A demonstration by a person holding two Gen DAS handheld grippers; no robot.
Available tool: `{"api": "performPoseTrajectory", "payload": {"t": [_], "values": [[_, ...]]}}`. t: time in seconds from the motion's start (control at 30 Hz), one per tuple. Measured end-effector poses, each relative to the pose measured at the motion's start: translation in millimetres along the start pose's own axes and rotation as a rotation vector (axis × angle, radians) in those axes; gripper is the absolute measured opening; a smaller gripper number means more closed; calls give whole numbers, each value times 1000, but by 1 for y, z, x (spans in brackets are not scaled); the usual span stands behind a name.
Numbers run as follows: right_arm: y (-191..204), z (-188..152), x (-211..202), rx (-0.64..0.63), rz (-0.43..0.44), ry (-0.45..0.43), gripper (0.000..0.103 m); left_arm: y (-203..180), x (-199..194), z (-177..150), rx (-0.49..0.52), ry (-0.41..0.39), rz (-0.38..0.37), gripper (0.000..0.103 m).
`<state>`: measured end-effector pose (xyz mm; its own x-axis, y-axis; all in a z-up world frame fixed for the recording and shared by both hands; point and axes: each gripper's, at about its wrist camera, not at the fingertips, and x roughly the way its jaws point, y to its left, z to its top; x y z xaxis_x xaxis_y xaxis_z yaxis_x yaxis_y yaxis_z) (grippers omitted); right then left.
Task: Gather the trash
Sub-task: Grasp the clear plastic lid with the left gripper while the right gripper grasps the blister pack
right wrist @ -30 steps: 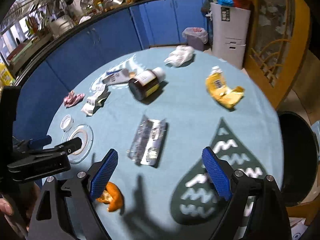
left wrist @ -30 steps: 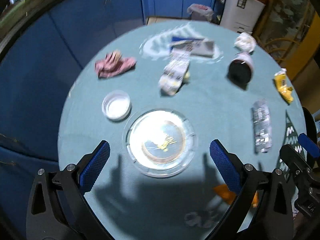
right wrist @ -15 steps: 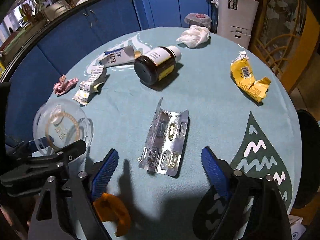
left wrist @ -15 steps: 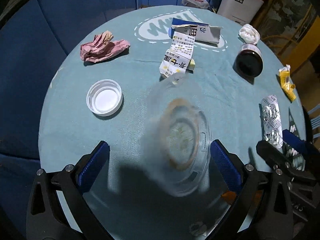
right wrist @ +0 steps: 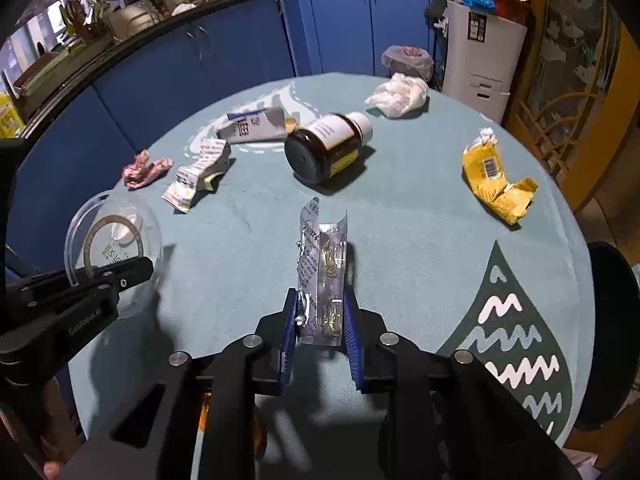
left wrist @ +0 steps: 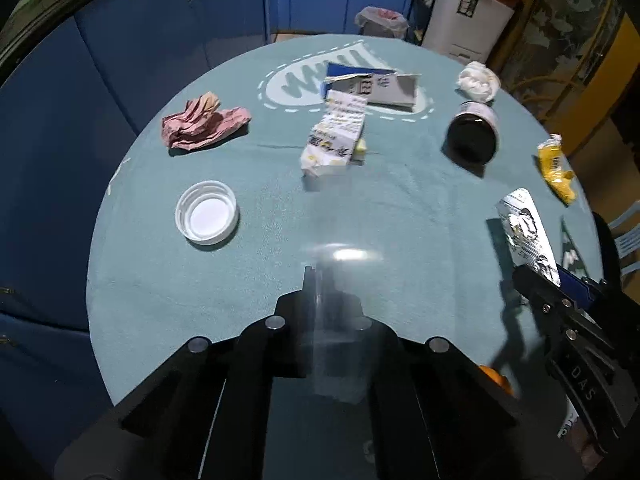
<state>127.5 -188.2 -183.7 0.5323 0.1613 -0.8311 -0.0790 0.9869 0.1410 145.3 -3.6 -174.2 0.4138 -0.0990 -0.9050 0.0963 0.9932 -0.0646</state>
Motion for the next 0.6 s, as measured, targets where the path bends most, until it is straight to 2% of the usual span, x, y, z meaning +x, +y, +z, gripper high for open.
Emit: {"api": "performPoseTrajectory", "payload": {"t": [0.2, 0.6], "values": [[-4, -1, -16, 5, 9, -42, 21, -16, -20, 3, 29, -54, -9, 3], [-38, -10, -49, 63, 1, -108, 22, -68, -28, 11, 110, -68, -7, 3]]}}
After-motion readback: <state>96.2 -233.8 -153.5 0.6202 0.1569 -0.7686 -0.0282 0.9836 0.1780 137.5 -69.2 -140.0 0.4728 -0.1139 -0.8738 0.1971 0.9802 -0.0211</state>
